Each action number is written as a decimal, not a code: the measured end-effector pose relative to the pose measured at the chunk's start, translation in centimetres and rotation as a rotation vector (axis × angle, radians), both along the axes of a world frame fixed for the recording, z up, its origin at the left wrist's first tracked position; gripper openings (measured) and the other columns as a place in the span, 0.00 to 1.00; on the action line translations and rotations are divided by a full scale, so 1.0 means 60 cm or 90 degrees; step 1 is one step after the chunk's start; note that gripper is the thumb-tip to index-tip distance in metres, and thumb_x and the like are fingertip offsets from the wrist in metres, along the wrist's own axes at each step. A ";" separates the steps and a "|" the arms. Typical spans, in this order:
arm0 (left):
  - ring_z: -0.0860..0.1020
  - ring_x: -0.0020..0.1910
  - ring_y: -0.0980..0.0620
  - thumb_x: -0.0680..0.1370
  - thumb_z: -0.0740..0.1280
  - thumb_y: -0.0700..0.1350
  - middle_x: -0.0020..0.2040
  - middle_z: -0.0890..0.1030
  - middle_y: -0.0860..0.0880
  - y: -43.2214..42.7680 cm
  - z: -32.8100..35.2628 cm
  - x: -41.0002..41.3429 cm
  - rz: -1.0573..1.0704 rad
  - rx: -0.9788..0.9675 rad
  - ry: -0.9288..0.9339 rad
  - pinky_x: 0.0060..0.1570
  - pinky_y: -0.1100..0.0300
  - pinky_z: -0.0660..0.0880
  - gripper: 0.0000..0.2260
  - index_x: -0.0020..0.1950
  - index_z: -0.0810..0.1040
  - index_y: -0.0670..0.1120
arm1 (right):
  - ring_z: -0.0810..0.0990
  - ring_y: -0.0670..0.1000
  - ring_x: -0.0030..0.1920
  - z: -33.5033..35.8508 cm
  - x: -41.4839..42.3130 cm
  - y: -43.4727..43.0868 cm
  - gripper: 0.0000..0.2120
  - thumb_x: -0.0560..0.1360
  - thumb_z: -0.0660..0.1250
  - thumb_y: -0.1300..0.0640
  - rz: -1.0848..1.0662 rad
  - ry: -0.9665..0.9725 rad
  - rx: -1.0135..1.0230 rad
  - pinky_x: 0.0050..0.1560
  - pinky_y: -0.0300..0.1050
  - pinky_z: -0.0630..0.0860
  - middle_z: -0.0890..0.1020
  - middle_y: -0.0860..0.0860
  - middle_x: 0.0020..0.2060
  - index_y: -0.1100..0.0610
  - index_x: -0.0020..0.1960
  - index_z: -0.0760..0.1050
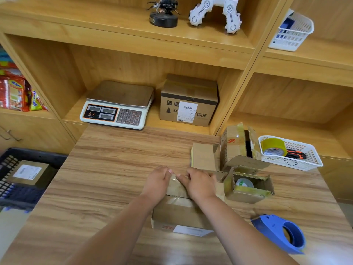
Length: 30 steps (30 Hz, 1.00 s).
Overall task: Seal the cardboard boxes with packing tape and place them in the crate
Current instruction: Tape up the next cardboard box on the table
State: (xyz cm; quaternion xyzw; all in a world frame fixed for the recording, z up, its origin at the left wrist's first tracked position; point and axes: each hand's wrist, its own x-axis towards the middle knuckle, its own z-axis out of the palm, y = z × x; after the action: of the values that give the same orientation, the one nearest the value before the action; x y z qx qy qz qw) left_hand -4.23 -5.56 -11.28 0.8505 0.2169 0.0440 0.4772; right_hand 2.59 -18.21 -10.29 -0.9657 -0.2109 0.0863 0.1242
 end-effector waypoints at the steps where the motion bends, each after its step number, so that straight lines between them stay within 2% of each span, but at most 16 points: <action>1: 0.70 0.44 0.51 0.82 0.58 0.42 0.41 0.72 0.49 0.000 -0.001 0.000 -0.001 0.000 0.002 0.41 0.64 0.60 0.11 0.40 0.71 0.46 | 0.77 0.52 0.52 0.001 0.003 -0.005 0.18 0.75 0.57 0.34 0.015 0.013 0.016 0.50 0.48 0.59 0.82 0.48 0.43 0.48 0.38 0.66; 3: 0.71 0.46 0.51 0.82 0.58 0.42 0.43 0.73 0.49 0.001 -0.002 0.001 -0.005 -0.001 0.009 0.42 0.64 0.61 0.10 0.42 0.75 0.44 | 0.77 0.53 0.51 0.004 0.008 -0.015 0.17 0.77 0.58 0.39 0.040 0.045 0.038 0.48 0.47 0.57 0.81 0.49 0.42 0.49 0.36 0.64; 5: 0.72 0.46 0.50 0.82 0.58 0.42 0.43 0.73 0.49 0.001 -0.003 0.000 -0.005 -0.002 0.008 0.41 0.63 0.61 0.11 0.41 0.74 0.46 | 0.77 0.54 0.51 0.006 0.006 -0.019 0.15 0.77 0.58 0.40 0.048 0.049 0.042 0.48 0.47 0.57 0.81 0.49 0.42 0.48 0.37 0.65; 6: 0.71 0.45 0.50 0.82 0.58 0.42 0.42 0.73 0.50 0.000 -0.003 0.000 -0.002 -0.001 0.004 0.41 0.63 0.60 0.11 0.40 0.72 0.47 | 0.77 0.53 0.52 0.006 0.003 -0.017 0.15 0.76 0.58 0.38 0.040 0.040 0.041 0.49 0.47 0.58 0.81 0.49 0.43 0.48 0.39 0.67; 8: 0.70 0.44 0.52 0.82 0.58 0.42 0.41 0.72 0.50 -0.002 -0.003 -0.001 0.002 0.007 0.000 0.40 0.63 0.60 0.11 0.39 0.70 0.48 | 0.75 0.52 0.53 0.005 -0.006 -0.011 0.20 0.69 0.59 0.31 0.007 0.014 0.026 0.54 0.47 0.60 0.81 0.47 0.44 0.47 0.43 0.71; 11: 0.70 0.43 0.53 0.82 0.58 0.42 0.40 0.71 0.53 -0.002 -0.005 -0.002 0.005 -0.003 -0.004 0.39 0.64 0.60 0.12 0.38 0.70 0.49 | 0.74 0.52 0.55 0.003 -0.012 -0.004 0.24 0.65 0.60 0.26 0.006 0.007 0.003 0.56 0.48 0.60 0.81 0.47 0.45 0.46 0.43 0.69; 16: 0.69 0.41 0.53 0.82 0.58 0.43 0.37 0.69 0.55 0.000 -0.006 -0.002 -0.005 0.005 -0.011 0.37 0.62 0.59 0.16 0.34 0.65 0.54 | 0.71 0.51 0.55 0.018 0.010 -0.018 0.16 0.69 0.65 0.34 0.081 0.112 -0.004 0.55 0.46 0.58 0.76 0.44 0.43 0.45 0.45 0.67; 19: 0.68 0.41 0.53 0.82 0.58 0.44 0.38 0.69 0.54 0.000 -0.006 -0.003 -0.005 0.003 -0.013 0.38 0.63 0.59 0.16 0.34 0.65 0.53 | 0.73 0.50 0.54 0.030 0.024 -0.038 0.12 0.71 0.70 0.43 0.125 0.194 0.043 0.53 0.42 0.63 0.80 0.46 0.48 0.45 0.51 0.74; 21: 0.69 0.43 0.53 0.82 0.58 0.44 0.40 0.71 0.52 0.001 -0.006 -0.003 -0.004 -0.005 -0.008 0.40 0.63 0.60 0.14 0.36 0.67 0.52 | 0.75 0.51 0.57 0.035 0.032 -0.048 0.14 0.71 0.72 0.48 0.142 0.247 0.086 0.59 0.42 0.66 0.81 0.46 0.52 0.47 0.55 0.77; 23: 0.70 0.43 0.53 0.82 0.57 0.44 0.42 0.72 0.51 0.001 -0.007 -0.003 -0.003 -0.009 -0.002 0.40 0.63 0.61 0.12 0.38 0.69 0.51 | 0.74 0.49 0.59 0.036 0.032 -0.051 0.17 0.70 0.72 0.47 0.169 0.235 0.082 0.71 0.45 0.57 0.81 0.45 0.54 0.47 0.58 0.77; 25: 0.70 0.45 0.53 0.82 0.57 0.44 0.44 0.73 0.51 0.001 -0.007 -0.004 -0.002 -0.007 0.003 0.41 0.63 0.61 0.10 0.41 0.71 0.50 | 0.73 0.45 0.60 0.032 0.025 -0.049 0.24 0.67 0.71 0.39 0.187 0.185 0.034 0.73 0.45 0.48 0.79 0.44 0.56 0.46 0.59 0.74; 27: 0.71 0.46 0.52 0.82 0.57 0.44 0.44 0.73 0.50 0.001 -0.006 -0.003 0.004 -0.009 -0.001 0.42 0.63 0.61 0.10 0.44 0.74 0.47 | 0.72 0.44 0.61 0.023 0.016 -0.048 0.29 0.65 0.69 0.33 0.195 0.132 -0.005 0.72 0.44 0.47 0.79 0.44 0.57 0.45 0.61 0.73; 30: 0.71 0.47 0.50 0.82 0.57 0.43 0.44 0.74 0.48 0.000 -0.003 -0.004 -0.006 -0.011 -0.016 0.42 0.63 0.61 0.10 0.44 0.74 0.44 | 0.72 0.45 0.62 0.018 0.015 -0.048 0.25 0.69 0.68 0.36 0.182 0.109 0.024 0.72 0.42 0.48 0.79 0.44 0.57 0.46 0.62 0.73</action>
State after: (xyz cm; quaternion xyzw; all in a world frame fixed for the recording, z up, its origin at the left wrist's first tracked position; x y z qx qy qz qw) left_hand -4.47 -5.53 -11.48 0.8466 0.2073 0.0505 0.4875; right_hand 3.47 -21.10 -9.24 -0.9125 -0.3363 0.1811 0.1466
